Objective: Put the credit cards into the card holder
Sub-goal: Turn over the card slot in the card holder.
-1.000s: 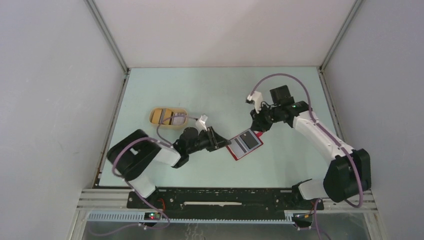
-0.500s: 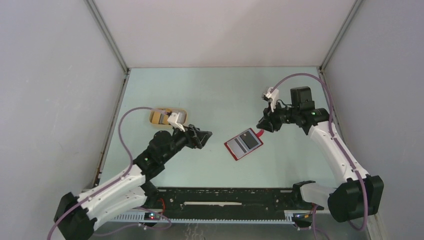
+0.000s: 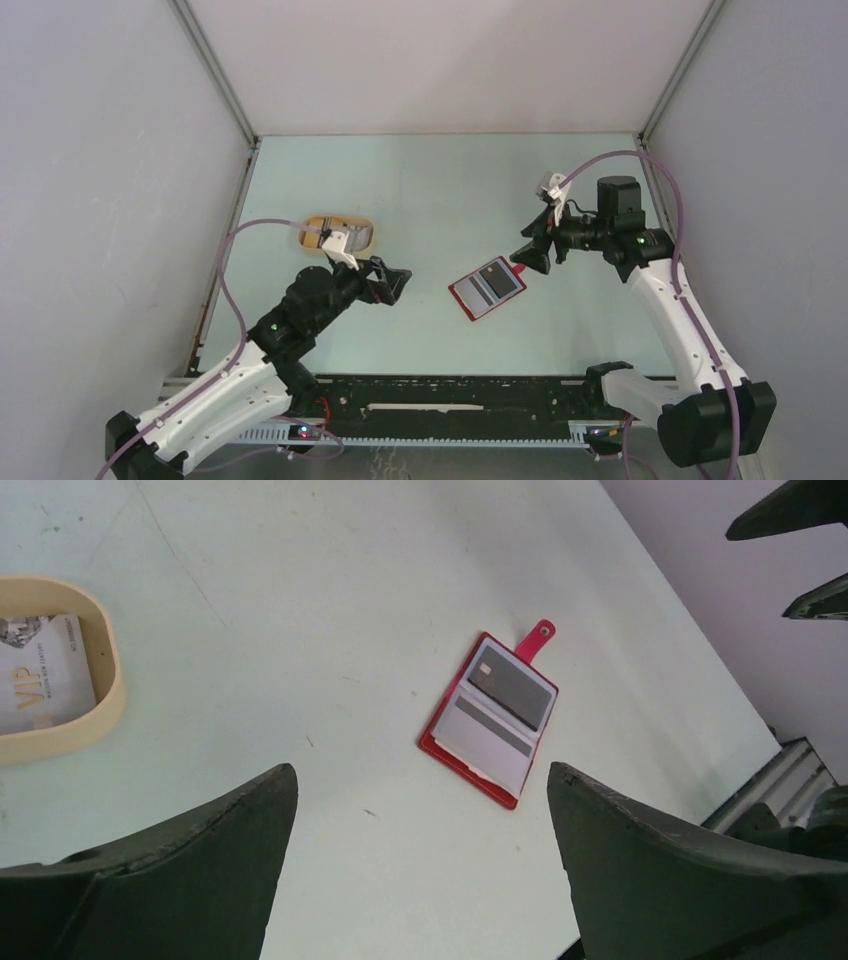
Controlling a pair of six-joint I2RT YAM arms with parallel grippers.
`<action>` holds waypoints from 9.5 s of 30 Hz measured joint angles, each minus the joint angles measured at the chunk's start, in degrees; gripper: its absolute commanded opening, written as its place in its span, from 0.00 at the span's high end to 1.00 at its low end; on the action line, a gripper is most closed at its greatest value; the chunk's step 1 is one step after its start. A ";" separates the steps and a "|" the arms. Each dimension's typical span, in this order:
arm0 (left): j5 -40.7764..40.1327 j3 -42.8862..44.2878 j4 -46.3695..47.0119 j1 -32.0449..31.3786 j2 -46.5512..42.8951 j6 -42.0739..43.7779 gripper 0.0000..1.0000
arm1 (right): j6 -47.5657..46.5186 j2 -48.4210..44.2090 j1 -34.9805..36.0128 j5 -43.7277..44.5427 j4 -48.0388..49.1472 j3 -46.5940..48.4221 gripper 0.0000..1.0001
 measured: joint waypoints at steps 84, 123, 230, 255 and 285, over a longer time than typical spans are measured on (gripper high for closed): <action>-7.10 20.15 -35.85 1.73 -0.42 14.99 0.00 | 11.76 39.41 3.23 13.14 -4.00 6.01 0.42; -7.10 20.15 -35.85 1.75 -0.42 14.99 0.00 | 12.07 44.44 3.72 12.04 -6.36 7.96 0.51; -11.39 13.09 -9.18 21.53 29.35 15.02 0.21 | -2.99 28.98 12.15 3.56 -14.58 11.19 0.51; 31.21 10.93 15.74 12.17 47.10 1.90 0.71 | 9.49 45.83 8.61 -9.38 -9.73 8.50 0.56; 31.67 11.98 17.64 6.54 59.49 1.03 0.78 | 19.41 51.74 8.31 -6.43 -3.32 6.91 0.57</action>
